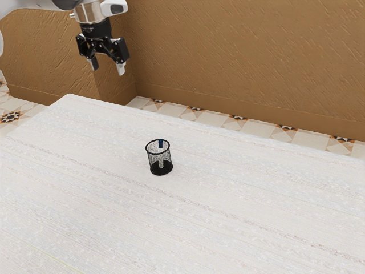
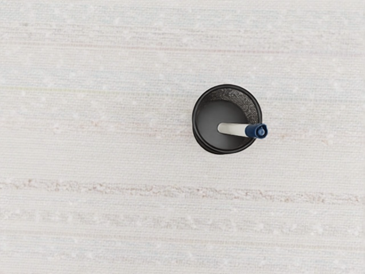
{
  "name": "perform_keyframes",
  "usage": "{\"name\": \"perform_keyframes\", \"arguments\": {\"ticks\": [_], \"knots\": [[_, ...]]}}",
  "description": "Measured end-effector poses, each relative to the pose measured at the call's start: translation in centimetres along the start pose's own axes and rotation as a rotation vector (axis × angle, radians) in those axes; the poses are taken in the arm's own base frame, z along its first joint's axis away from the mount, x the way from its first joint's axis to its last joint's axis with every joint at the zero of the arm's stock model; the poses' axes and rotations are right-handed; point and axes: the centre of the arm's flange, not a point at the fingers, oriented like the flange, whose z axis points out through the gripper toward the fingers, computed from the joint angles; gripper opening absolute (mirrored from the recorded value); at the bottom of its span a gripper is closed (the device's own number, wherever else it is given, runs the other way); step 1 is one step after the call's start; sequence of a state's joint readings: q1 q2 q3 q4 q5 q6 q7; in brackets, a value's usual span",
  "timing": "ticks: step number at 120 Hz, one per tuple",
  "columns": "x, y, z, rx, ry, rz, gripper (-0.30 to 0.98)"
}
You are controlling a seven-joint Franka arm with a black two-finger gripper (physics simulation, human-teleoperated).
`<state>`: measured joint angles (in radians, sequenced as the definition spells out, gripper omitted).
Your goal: Take the marker out of the pen holder and place it to the left of the pen holder.
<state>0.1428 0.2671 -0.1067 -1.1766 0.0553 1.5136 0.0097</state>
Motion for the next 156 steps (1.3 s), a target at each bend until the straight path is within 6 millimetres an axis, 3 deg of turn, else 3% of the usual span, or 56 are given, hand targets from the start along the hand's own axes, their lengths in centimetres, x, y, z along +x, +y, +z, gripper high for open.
{"name": "perform_keyframes", "arguments": {"ticks": [22, 37, 49, 58, 70, 82, 99, 130, 156], "knots": [[0.3, 3.8, -0.4, -0.021, 0.026, 0.065, 0.69], [2.6, 7.3, 3.7, -0.02, 0.002, 0.126, 0.69], [3.2, 13.0, 6.0, 0.065, -0.003, 0.225, 0.69], [4.1, 14.1, 9.3, 0.103, -0.035, 0.245, 0.69], [5.4, 14.5, 13.3, 0.095, -0.058, 0.244, 0.69], [6.0, 13.5, 17.4, 0.064, -0.096, 0.214, 0.69], [5.0, 12.5, 23.0, 0.017, -0.148, 0.184, 0.69], [5.6, 8.6, 24.8, -0.032, -0.113, 0.1, 0.67], [5.9, 7.9, 26.0, -0.038, -0.11, 0.084, 0.39]]}}
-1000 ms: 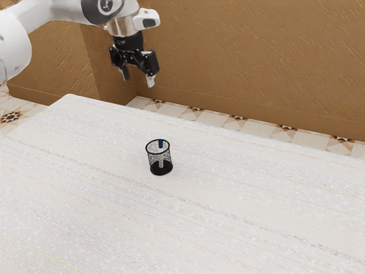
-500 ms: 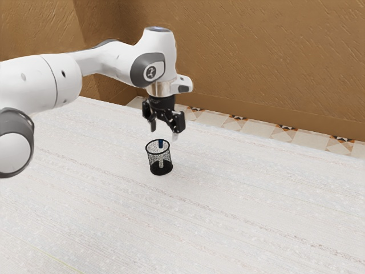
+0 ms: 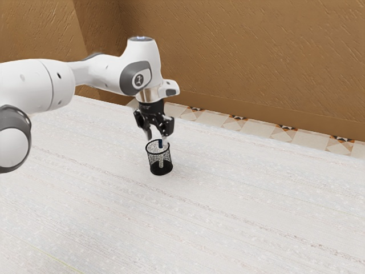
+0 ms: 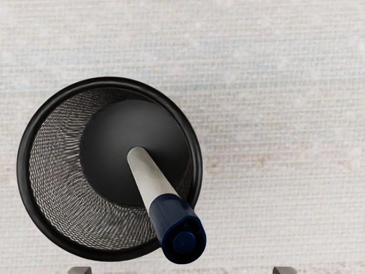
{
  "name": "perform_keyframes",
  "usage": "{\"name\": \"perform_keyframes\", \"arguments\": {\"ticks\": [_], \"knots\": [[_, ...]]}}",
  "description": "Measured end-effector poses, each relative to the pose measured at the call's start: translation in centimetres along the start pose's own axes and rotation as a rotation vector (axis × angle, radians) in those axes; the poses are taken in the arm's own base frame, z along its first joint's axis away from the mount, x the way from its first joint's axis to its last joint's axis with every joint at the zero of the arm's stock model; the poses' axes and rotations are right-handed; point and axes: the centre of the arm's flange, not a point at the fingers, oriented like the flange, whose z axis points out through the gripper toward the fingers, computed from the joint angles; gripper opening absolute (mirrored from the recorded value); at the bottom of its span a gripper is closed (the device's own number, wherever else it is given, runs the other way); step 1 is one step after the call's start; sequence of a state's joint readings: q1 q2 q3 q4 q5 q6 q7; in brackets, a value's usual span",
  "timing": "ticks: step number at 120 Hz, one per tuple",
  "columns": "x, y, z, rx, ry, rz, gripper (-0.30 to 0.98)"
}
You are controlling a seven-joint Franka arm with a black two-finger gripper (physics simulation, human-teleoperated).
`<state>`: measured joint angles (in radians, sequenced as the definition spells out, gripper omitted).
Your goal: Take the marker out of the pen holder and place it to the left of the pen holder.
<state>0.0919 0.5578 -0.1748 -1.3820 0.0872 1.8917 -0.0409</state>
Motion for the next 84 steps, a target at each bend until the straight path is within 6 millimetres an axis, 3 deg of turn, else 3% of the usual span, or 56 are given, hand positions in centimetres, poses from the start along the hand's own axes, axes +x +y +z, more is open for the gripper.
{"name": "perform_keyframes", "arguments": {"ticks": [28, 84], "knots": [[0.4, -0.3, 1.4, -0.002, -0.004, -0.006, 0.21], [1.1, -1.4, 2.2, -0.006, 0.028, -0.026, 0.1]]}}
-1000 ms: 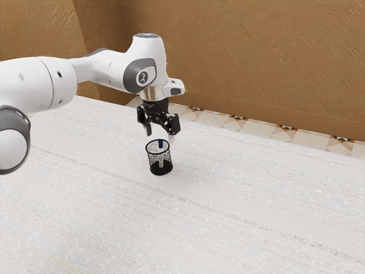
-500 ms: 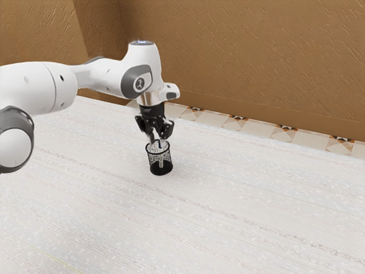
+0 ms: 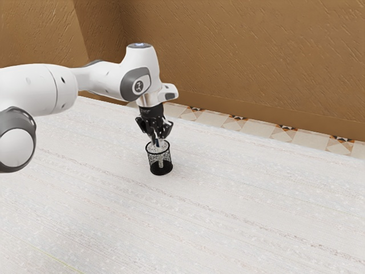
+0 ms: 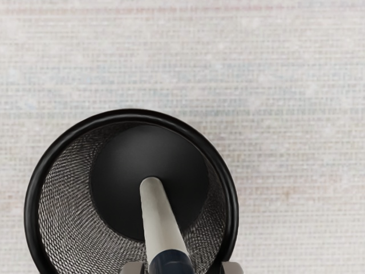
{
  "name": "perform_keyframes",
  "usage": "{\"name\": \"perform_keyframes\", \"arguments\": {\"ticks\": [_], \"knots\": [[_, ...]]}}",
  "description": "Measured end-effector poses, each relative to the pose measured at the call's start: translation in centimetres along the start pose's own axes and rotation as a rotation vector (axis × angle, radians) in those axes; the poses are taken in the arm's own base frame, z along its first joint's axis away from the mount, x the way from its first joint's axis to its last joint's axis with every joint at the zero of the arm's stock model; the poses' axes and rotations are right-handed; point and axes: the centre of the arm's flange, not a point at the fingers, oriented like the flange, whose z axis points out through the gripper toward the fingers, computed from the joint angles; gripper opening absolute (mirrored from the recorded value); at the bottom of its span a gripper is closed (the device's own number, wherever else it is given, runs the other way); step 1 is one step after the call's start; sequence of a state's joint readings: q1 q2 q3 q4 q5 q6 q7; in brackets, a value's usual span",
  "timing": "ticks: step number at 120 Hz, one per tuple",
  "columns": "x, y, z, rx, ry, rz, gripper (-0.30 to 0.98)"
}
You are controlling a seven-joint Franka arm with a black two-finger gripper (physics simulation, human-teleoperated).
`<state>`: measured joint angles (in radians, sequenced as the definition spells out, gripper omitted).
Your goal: Take the marker out of the pen holder and place it to the left of the pen holder.
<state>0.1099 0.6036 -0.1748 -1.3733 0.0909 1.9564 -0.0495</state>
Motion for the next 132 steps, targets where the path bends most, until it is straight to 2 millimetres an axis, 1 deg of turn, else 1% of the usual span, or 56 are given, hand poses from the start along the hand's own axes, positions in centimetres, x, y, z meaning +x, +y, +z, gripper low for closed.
{"name": "perform_keyframes", "arguments": {"ticks": [16, 38, 58, 70, 86, 92, 101, 107, 127, 132], "knots": [[0.1, 0.0, 0.1, -0.001, 0.008, -0.002, 0.06], [0.2, -0.1, 0.0, 0.005, 0.016, -0.006, -0.05], [0.1, -0.2, -0.6, 0.013, 0.027, -0.012, -0.08], [-0.1, -0.2, -2.2, 0.021, 0.045, -0.014, -0.08], [-0.9, -0.1, -5.1, 0.043, 0.068, -0.012, -0.09], [-1.2, -0.1, -6.6, 0.053, 0.083, -0.011, -0.09], [-2.0, 0.1, -9.5, 0.068, 0.108, -0.01, -0.09], [-2.4, 0.1, -10.9, 0.078, 0.114, -0.01, -0.09], [-3.2, -0.6, -13.3, 0.133, 0.068, -0.014, -0.1], [-3.5, -0.9, -13.5, 0.152, 0.048, -0.017, -0.1]]}}
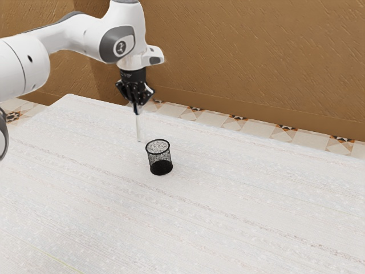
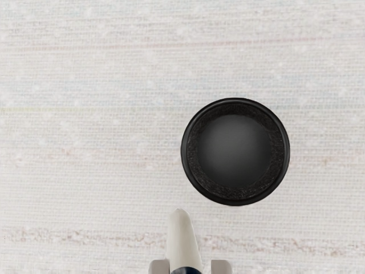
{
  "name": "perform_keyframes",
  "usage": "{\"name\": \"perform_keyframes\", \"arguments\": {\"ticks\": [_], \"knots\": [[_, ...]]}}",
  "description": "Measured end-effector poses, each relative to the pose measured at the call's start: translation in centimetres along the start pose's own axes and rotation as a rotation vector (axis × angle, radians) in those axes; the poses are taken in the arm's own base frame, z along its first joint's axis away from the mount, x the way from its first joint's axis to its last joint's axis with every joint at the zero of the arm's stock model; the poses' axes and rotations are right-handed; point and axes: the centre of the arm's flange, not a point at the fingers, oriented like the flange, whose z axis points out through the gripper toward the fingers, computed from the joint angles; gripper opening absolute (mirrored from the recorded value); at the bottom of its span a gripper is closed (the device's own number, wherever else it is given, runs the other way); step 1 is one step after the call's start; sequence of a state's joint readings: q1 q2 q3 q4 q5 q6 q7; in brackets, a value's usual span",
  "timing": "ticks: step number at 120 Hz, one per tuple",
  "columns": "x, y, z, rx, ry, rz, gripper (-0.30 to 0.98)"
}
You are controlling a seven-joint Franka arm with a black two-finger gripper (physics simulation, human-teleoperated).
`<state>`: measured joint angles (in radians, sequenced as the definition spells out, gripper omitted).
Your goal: Take the marker out of the pen holder and place it to the left of the pen holder.
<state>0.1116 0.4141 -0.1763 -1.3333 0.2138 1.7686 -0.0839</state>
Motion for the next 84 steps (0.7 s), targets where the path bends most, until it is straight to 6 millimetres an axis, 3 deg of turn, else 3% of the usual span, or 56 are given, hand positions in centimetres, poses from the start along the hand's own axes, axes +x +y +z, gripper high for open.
{"name": "perform_keyframes", "arguments": {"ticks": [16, 62, 84], "knots": [[0.4, -2.0, 1.5, 0.053, -0.078, -0.022, -0.1], [-0.2, -5.9, 12.7, 0.132, -0.363, -0.07, -0.1], [-0.6, -8.1, 15.0, 0.094, -0.394, -0.109, -0.04]]}}
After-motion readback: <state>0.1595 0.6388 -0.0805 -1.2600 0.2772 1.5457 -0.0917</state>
